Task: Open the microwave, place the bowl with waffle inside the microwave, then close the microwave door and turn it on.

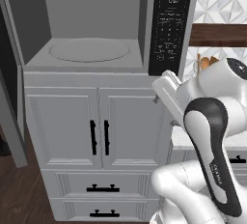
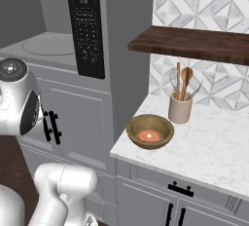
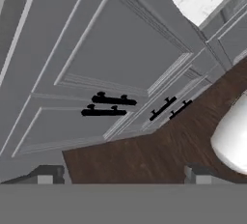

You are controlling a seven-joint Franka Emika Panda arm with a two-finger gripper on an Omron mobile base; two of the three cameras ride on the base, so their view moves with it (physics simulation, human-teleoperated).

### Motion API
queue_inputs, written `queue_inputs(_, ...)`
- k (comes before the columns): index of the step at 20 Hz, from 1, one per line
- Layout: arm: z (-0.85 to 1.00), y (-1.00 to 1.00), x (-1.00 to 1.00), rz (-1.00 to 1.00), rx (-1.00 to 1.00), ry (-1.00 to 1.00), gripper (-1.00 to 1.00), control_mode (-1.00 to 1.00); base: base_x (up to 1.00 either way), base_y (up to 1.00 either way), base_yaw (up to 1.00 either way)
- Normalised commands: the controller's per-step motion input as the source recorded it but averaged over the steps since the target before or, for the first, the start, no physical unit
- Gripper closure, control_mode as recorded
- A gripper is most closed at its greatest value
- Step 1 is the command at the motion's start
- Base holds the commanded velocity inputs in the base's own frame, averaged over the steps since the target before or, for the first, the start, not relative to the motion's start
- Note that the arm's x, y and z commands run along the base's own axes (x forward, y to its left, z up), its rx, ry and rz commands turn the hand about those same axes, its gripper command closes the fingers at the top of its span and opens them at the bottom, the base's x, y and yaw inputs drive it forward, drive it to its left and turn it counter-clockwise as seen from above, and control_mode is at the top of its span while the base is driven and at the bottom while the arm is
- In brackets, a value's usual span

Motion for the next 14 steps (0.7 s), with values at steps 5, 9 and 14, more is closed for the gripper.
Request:
queue_inputs(5, -0.31, -1.0, -0.34, -0.25, 0.08, -0.11, -1.0, -1.0, 0.0, 0.0, 0.0)
queue_inputs(9, -0.09, -1.0, -0.01, -0.2, 0.11, -0.02, -1.0, -1.0, 0.0, 0.0, 0.0)
queue_inputs(14, -0.01, -1.0, 0.0, -0.15, 0.16, 0.0, -1.0, -1.0, 0.0, 0.0, 0.0)
